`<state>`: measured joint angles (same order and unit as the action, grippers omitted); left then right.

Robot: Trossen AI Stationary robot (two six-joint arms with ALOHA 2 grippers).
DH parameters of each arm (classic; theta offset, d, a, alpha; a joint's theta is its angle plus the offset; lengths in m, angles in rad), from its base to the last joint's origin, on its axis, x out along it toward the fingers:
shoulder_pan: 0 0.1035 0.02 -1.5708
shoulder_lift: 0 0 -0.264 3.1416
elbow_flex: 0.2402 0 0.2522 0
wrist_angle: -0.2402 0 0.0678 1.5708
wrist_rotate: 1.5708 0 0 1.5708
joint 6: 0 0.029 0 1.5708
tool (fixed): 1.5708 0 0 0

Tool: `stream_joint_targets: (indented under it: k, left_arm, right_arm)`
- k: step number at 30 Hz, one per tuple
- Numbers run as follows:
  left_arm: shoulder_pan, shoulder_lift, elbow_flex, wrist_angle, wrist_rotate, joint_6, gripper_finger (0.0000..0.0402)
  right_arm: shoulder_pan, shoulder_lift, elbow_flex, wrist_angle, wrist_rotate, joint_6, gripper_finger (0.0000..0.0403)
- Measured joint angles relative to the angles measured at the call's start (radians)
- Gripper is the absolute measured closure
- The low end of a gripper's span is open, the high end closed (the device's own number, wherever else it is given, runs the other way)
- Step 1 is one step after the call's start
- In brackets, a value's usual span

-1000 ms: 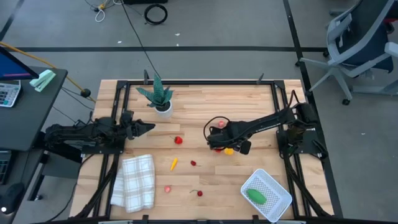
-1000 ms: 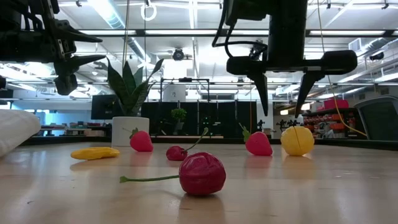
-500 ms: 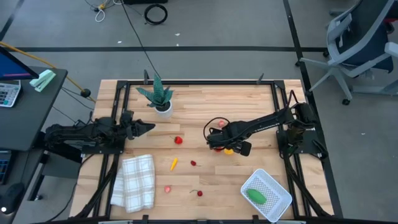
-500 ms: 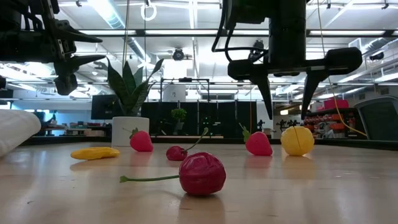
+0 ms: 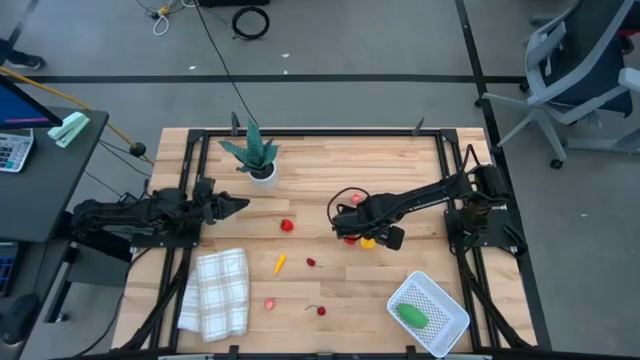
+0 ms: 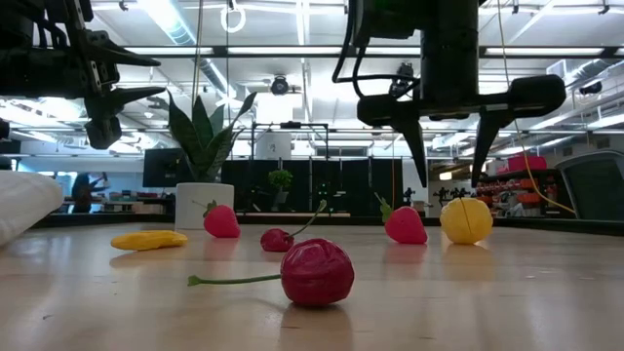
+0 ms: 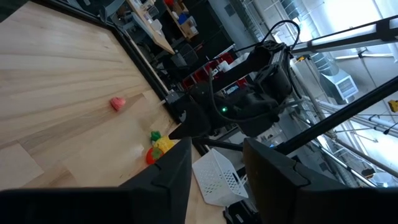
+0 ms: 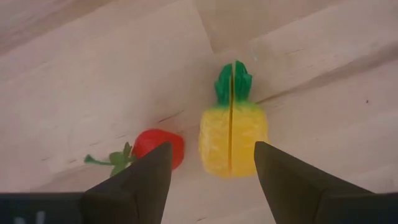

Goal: Pick and placing Produce into tupperware
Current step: Put the yellow pineapple into the white bin

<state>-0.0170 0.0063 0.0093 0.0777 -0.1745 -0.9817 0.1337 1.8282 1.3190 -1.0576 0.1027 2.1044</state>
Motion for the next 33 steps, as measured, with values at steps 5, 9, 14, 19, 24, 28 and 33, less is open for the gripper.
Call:
stream_joint_targets:
  k: [5, 9, 14, 19, 24, 28, 33]
  left_arm:
    - [0.0, 0.0, 0.0, 0.0, 0.0, 0.0, 0.0253]
    - [0.0, 0.0, 0.0, 0.0, 0.0, 0.0, 0.0258]
    - [0.0, 0.0, 0.0, 0.0, 0.0, 0.0, 0.0262]
    - [0.0, 0.0, 0.0, 0.0, 0.0, 0.0, 0.0256]
    - [0.0, 0.0, 0.0, 0.0, 0.0, 0.0, 0.0249]
    - [0.0, 0.0, 0.0, 0.0, 0.0, 0.0, 0.0249]
    - [0.0, 0.0, 0.0, 0.0, 0.0, 0.0, 0.0256]
  right_arm:
    - [-0.011, 0.0, 0.0, 0.0, 0.001, -0.186, 0.0168]
    - [-0.015, 0.0, 0.0, -0.001, -0.007, -0.202, 0.0166]
    - [-0.014, 0.0, 0.0, 0.001, -0.052, -0.17, 0.0133]
    - [-0.015, 0.0, 0.0, 0.0, -0.049, -0.119, 0.0068]
    - [-0.007, 0.0, 0.0, -0.001, -0.024, -0.108, 0.0021]
    - [0.02, -0.001, 0.0, -0.023, -0.019, 0.06, 0.0005]
    - [0.033, -0.001, 0.0, -0.048, -0.004, 0.191, 0.0009]
